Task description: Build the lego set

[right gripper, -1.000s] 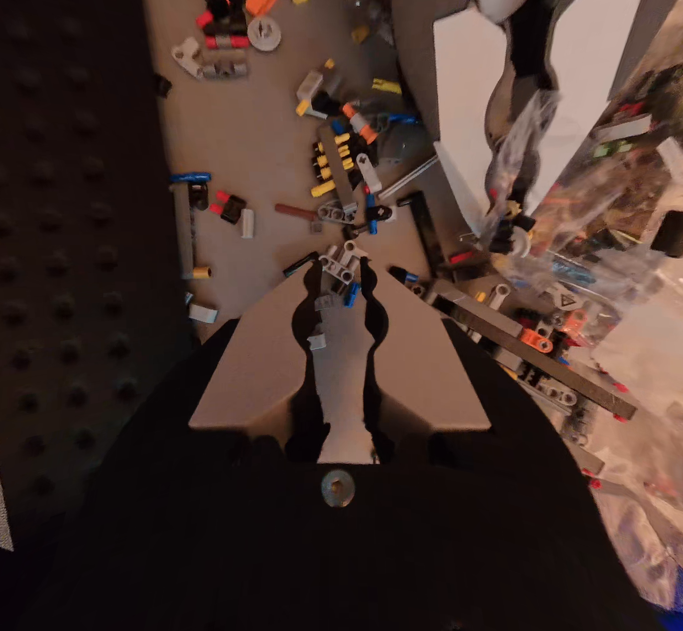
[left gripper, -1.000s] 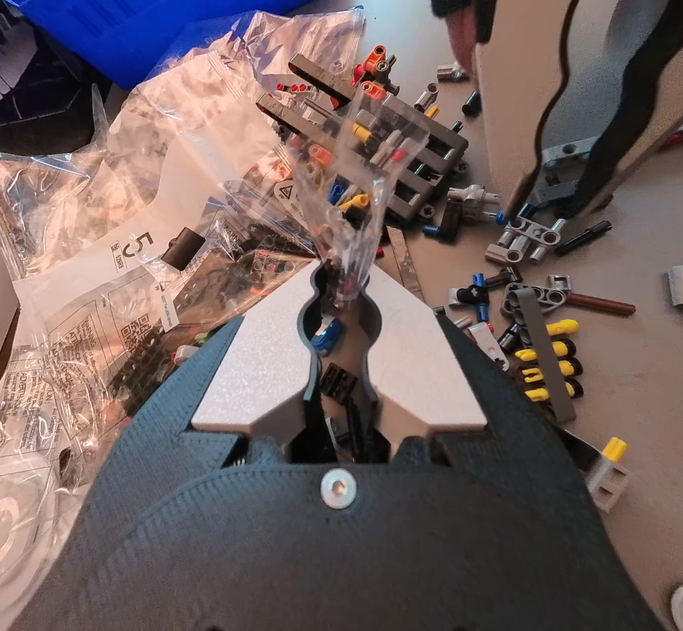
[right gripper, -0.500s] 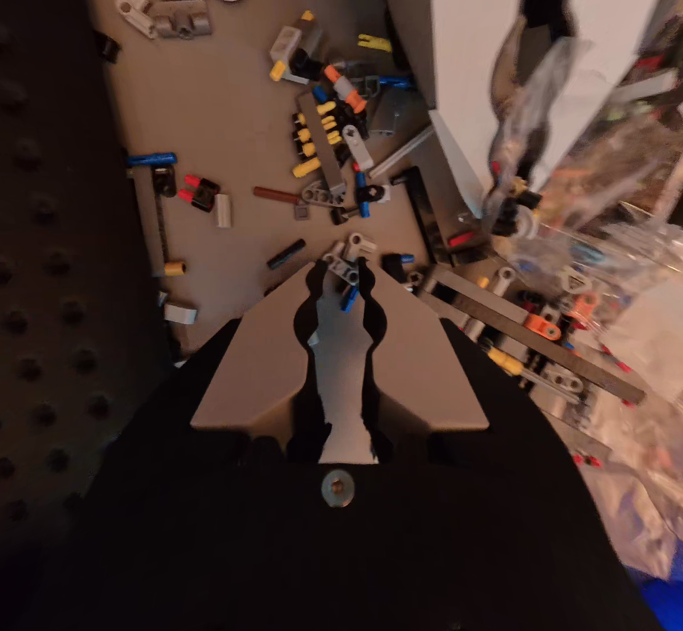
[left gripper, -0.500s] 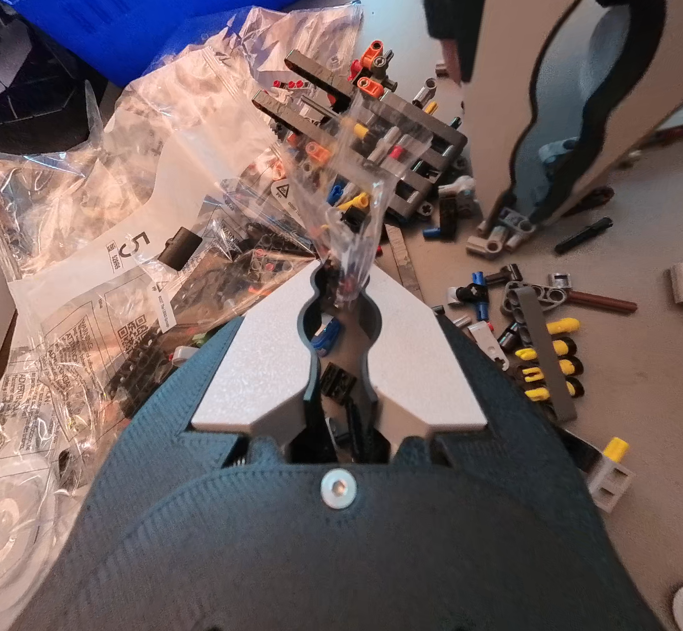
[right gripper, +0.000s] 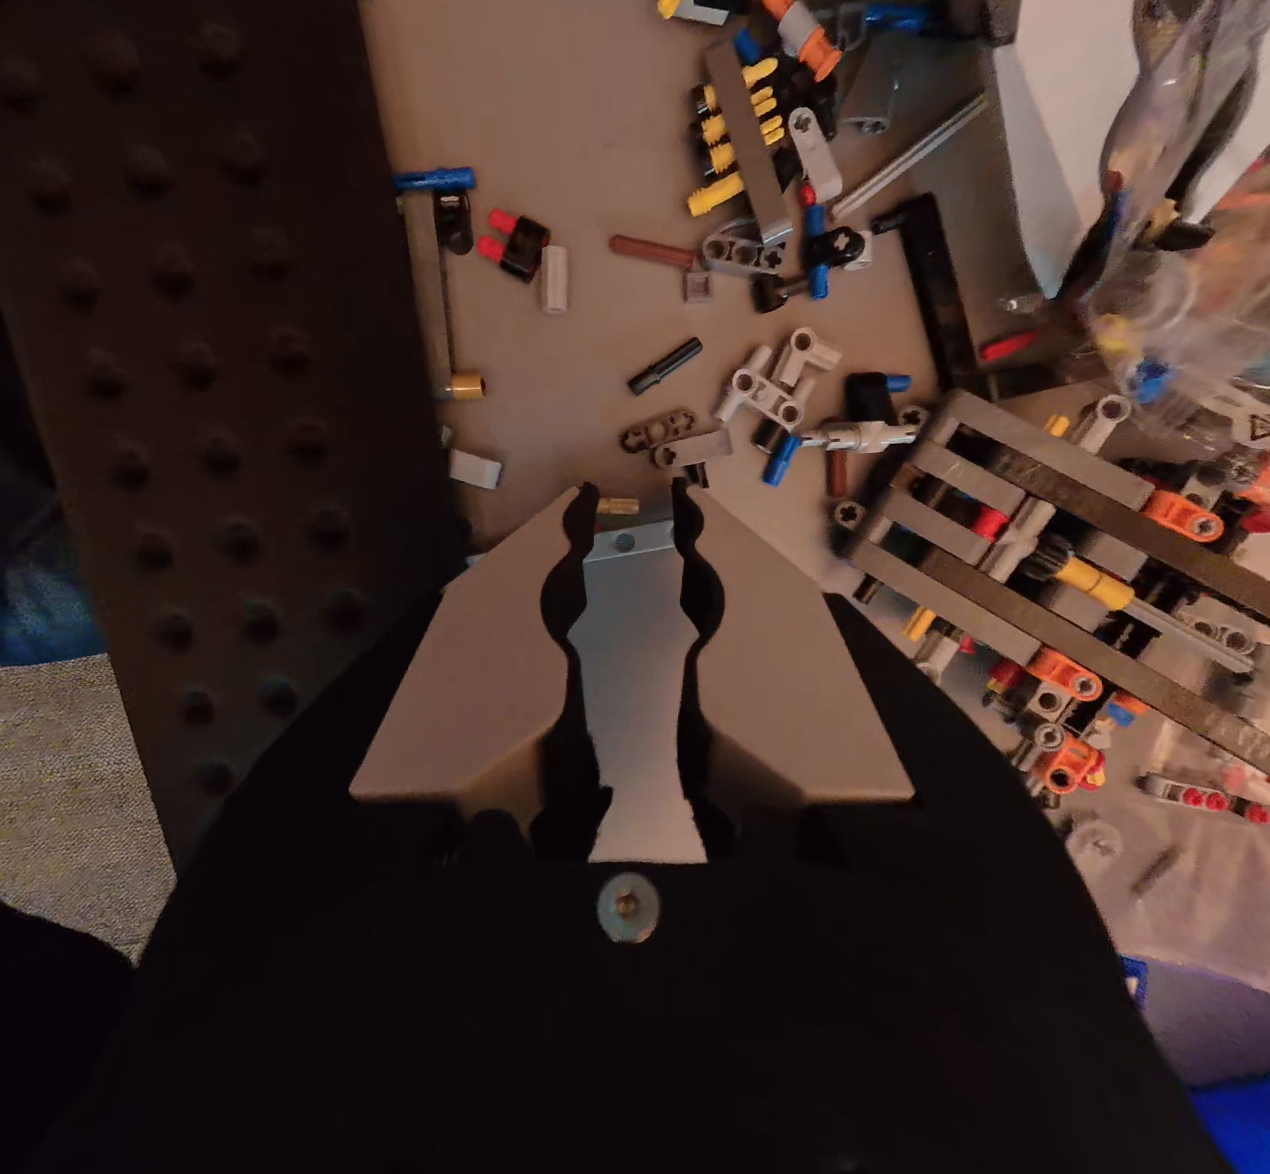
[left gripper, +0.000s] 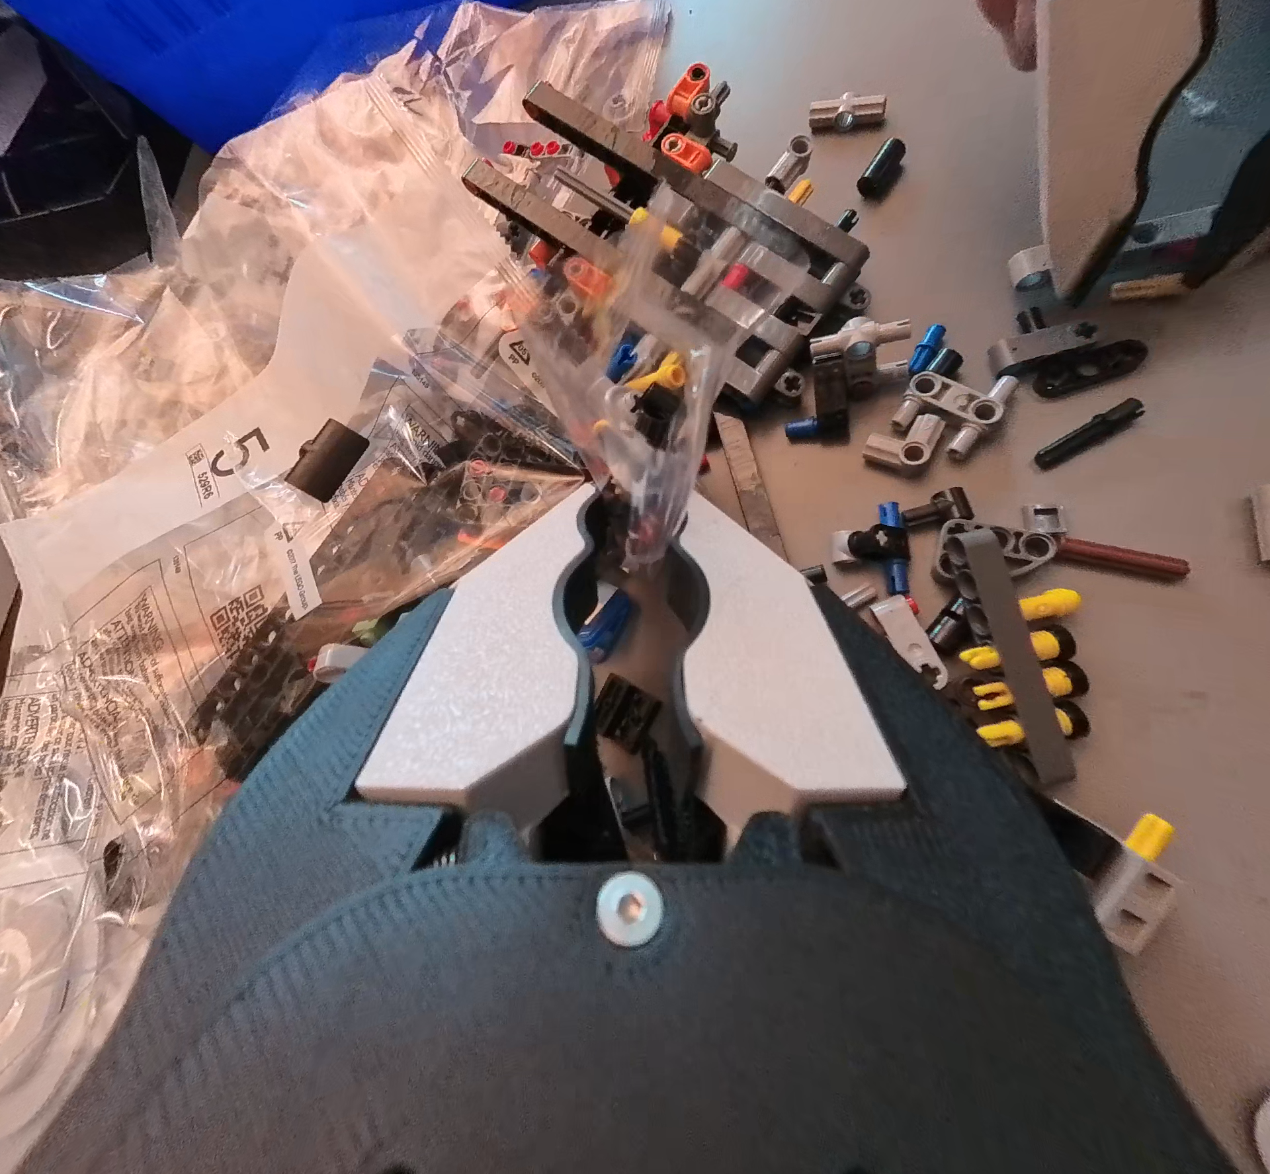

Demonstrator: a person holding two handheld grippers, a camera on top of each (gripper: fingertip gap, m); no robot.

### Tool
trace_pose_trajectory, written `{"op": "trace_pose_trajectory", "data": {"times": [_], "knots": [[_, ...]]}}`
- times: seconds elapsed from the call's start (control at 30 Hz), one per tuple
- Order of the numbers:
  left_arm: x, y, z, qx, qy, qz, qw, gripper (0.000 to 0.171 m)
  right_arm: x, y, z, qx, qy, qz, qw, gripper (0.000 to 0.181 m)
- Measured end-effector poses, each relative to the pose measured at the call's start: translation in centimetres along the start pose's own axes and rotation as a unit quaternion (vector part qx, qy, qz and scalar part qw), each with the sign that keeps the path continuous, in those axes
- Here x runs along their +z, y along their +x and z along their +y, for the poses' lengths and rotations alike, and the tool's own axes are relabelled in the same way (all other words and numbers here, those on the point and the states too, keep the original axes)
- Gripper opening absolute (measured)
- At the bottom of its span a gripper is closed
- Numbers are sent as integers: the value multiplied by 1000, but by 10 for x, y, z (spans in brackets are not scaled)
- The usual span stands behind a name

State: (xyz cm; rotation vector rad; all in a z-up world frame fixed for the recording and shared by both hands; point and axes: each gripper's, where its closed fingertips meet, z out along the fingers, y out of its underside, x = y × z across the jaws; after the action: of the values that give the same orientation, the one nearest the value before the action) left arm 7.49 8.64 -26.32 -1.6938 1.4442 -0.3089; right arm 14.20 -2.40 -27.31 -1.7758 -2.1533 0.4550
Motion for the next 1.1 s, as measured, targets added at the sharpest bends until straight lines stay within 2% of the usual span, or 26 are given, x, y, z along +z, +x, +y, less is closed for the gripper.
{"op": "trace_pose_trajectory", "data": {"times": [0.3,0.5,0.8,1.1], "knots": [[0,0,0,1,-1,0,1000,12,4,-1,5,10,-20,2,1000,19],[0,0,1,3,-3,0,1000,12,3,1,8,10,-25,8,1000,7],[0,1,1,3,-5,2,1000,12,1,2,12,16,-30,8,999,22],[1,1,2,3,-6,4,1000,12,1,-1,14,20,-37,-7,999,12]]}}
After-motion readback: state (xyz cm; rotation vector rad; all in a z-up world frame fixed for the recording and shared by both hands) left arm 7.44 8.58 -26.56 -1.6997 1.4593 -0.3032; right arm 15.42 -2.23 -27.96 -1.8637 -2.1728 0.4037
